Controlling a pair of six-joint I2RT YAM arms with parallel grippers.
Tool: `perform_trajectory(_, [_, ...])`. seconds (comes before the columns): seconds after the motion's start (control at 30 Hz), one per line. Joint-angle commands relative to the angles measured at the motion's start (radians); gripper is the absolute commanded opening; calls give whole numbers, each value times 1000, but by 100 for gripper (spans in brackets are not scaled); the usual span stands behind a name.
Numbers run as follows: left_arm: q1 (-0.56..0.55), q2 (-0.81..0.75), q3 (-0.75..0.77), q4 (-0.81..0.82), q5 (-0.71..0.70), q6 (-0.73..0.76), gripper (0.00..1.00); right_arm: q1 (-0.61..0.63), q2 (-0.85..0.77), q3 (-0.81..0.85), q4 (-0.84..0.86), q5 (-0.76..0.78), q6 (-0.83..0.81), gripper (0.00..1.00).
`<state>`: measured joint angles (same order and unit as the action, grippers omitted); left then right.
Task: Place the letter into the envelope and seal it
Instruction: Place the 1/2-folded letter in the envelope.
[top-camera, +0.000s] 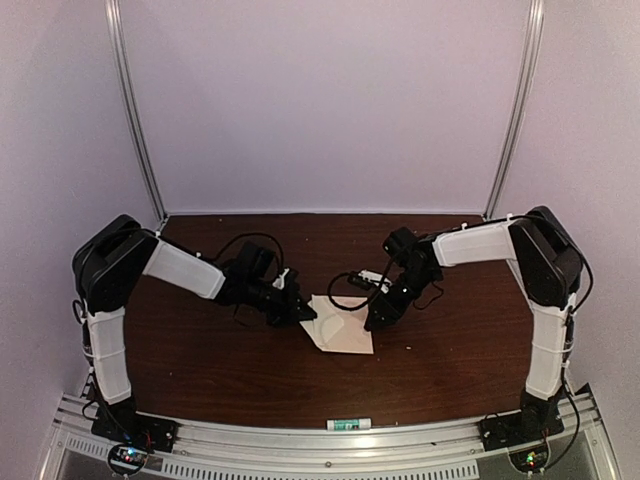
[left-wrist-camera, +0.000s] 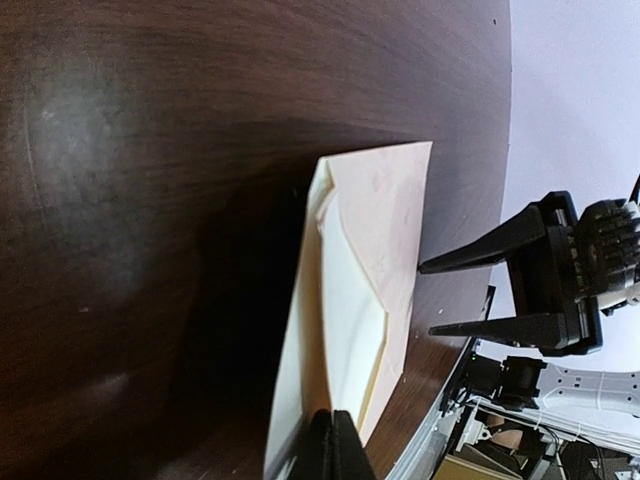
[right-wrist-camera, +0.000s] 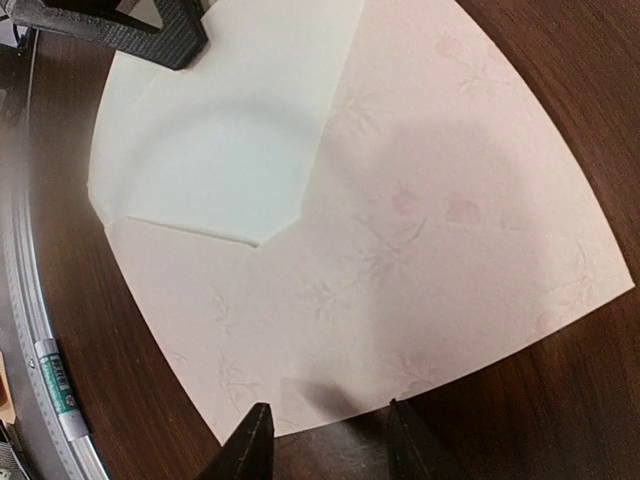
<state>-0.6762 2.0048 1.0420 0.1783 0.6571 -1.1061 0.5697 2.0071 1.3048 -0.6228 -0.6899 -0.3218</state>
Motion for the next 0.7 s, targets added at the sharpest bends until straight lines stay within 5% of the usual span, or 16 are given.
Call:
perform_trajectory(0.0, [-5, 37, 26, 68, 18, 2, 0, 27, 41, 6, 3, -27, 25, 40])
perform_trajectory(0.67, [20, 85, 105, -37, 90, 76, 0, -54, 42, 36, 38, 196, 123, 43])
